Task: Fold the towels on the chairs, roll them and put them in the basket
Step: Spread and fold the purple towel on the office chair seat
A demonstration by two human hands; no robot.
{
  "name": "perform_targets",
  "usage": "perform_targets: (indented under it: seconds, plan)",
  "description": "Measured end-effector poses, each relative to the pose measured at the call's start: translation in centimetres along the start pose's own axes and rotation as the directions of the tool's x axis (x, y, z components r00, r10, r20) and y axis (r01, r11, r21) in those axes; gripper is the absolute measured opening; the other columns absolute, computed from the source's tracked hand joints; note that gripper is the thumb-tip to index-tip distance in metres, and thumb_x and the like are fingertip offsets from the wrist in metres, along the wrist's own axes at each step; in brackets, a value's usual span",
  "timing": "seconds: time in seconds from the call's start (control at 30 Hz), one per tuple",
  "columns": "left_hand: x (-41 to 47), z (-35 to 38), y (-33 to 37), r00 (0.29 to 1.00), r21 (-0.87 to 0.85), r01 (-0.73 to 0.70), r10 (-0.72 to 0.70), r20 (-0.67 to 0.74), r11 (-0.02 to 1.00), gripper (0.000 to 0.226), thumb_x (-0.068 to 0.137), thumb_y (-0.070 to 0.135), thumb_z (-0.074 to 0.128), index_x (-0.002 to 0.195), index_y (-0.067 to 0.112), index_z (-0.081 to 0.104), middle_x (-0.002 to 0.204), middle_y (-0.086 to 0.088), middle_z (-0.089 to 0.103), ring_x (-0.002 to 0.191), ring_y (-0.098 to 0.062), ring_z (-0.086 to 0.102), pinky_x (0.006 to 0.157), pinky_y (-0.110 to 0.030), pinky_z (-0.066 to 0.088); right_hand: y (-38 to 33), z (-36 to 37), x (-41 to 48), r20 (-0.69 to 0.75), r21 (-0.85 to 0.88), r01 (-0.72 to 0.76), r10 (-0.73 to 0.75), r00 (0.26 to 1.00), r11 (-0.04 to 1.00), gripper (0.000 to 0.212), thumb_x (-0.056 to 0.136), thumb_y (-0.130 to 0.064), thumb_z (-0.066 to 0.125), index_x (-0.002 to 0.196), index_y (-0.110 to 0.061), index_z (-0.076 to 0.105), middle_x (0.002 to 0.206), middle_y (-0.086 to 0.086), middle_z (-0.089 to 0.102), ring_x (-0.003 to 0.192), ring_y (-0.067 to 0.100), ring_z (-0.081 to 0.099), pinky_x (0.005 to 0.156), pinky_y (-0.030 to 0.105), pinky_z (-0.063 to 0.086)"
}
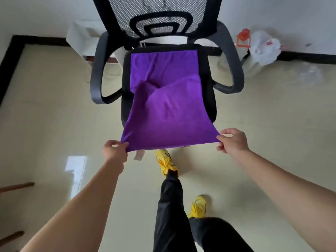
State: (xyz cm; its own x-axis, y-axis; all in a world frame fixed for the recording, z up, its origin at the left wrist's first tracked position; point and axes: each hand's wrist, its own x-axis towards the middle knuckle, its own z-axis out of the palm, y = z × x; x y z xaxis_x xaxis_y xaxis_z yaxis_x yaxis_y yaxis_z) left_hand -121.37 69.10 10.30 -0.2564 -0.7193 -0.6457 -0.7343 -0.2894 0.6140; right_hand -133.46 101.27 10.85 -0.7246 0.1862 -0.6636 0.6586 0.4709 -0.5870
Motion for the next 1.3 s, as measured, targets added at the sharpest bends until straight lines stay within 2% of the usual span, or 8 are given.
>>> perform_targets:
  seconds: [0.2, 0.5, 0.7, 0.83, 1.0, 1.13, 1.2, 1.3]
  plan:
    - [-5.3, -3.1, -3.8, 0.999, 0.101, 0.031, -0.033, 0.013, 0.994, 0.015, 0.080, -0.002, 0.058, 0.086, 0.007, 0.048, 0.058, -0.011, 0.049, 0.041, -0.018, 0.041, 0.035, -0.019, 0.031, 3.5, -2.2, -4.5, 0.020, -0.068, -0.018, 0.020, 1.000, 0.998, 0.011, 0.084, -0.003, 0.058, 0.088, -0.012, 0.062, 0.060, 0.007, 0.059, 0.043, 0.020, 0.061, 0.048, 0.023, 0.048]
    - [-8.0, -5.4, -7.6, 0.992, 0.236, 0.122, -0.129, 0.013, 0.964, 0.007, 0.079, -0.002, 0.056, 0.084, 0.004, 0.055, 0.061, -0.010, 0.051, 0.041, -0.019, 0.044, 0.041, -0.021, 0.032, 8.0, -3.1, -6.8, 0.119, -0.170, -0.082, 0.103, 0.988, 0.982, 0.012, 0.078, -0.004, 0.060, 0.069, -0.011, 0.062, 0.042, 0.002, 0.054, 0.046, 0.019, 0.063, 0.049, 0.023, 0.042]
    - [-7.6, -5.4, -8.5, 0.981, 0.312, 0.181, -0.196, 0.015, 0.933, 0.008, 0.079, -0.003, 0.054, 0.076, 0.004, 0.054, 0.059, -0.010, 0.049, 0.042, -0.019, 0.045, 0.046, -0.024, 0.032, 9.7, -3.3, -6.8, 0.229, -0.281, -0.148, 0.216, 0.949, 0.948, 0.002, 0.077, -0.009, 0.064, 0.078, -0.010, 0.066, 0.047, 0.004, 0.057, 0.050, 0.018, 0.066, 0.049, 0.021, 0.040]
    - [-6.8, -5.3, -8.3, 0.975, 0.327, 0.204, -0.221, 0.015, 0.922, 0.009, 0.078, -0.004, 0.056, 0.075, 0.004, 0.053, 0.053, -0.009, 0.049, 0.035, -0.018, 0.047, 0.044, -0.021, 0.032, 9.7, -3.3, -6.2, 0.223, -0.324, -0.142, 0.222, 0.949, 0.935, 0.006, 0.076, -0.012, 0.065, 0.081, -0.009, 0.069, 0.052, 0.007, 0.066, 0.048, 0.016, 0.065, 0.050, 0.022, 0.042]
    - [-5.0, -4.8, -5.7, 0.977, 0.147, 0.180, -0.194, 0.087, 0.973, 0.018, 0.077, 0.004, 0.072, 0.067, 0.003, 0.058, 0.040, -0.006, 0.055, 0.027, -0.009, 0.051, 0.032, -0.014, 0.037, 6.2, -2.4, -4.3, 0.159, -0.035, -0.127, 0.131, 0.978, 0.991, 0.013, 0.088, -0.004, 0.058, 0.085, -0.011, 0.069, 0.068, 0.004, 0.069, 0.050, 0.014, 0.065, 0.051, 0.022, 0.040]
    - [-2.3, -3.9, -0.8, 0.979, -0.090, 0.140, -0.125, 0.159, 0.986, 0.015, 0.081, 0.004, 0.070, 0.070, 0.003, 0.060, 0.041, -0.002, 0.059, 0.033, -0.009, 0.055, 0.035, -0.015, 0.041, 0.4, -1.5, -2.2, 0.158, 0.179, -0.148, 0.120, 0.980, 0.973, 0.030, 0.087, 0.009, 0.045, 0.089, -0.011, 0.068, 0.078, 0.006, 0.068, 0.061, 0.014, 0.065, 0.053, 0.026, 0.046]
    - [-0.4, -3.2, 2.5, 0.982, -0.135, 0.087, -0.062, 0.181, 0.987, 0.013, 0.080, 0.002, 0.070, 0.070, 0.003, 0.062, 0.045, -0.004, 0.061, 0.037, -0.010, 0.056, 0.039, -0.016, 0.044, -3.0, -0.6, -0.2, 0.098, 0.211, -0.101, 0.082, 0.992, 0.972, 0.040, 0.078, 0.016, 0.040, 0.090, -0.009, 0.069, 0.080, 0.008, 0.067, 0.060, 0.012, 0.065, 0.050, 0.025, 0.047]
    - [1.1, -2.1, 6.4, 0.965, -0.125, -0.027, 0.058, 0.254, 0.992, 0.011, 0.073, -0.004, 0.074, 0.074, 0.004, 0.067, 0.059, -0.007, 0.062, 0.046, -0.011, 0.055, 0.047, -0.018, 0.047, -6.4, 0.2, 2.0, 0.047, 0.154, 0.021, -0.029, 0.998, 0.988, 0.045, 0.075, 0.019, 0.049, 0.108, -0.005, 0.069, 0.080, 0.010, 0.064, 0.063, 0.014, 0.061, 0.048, 0.021, 0.048]
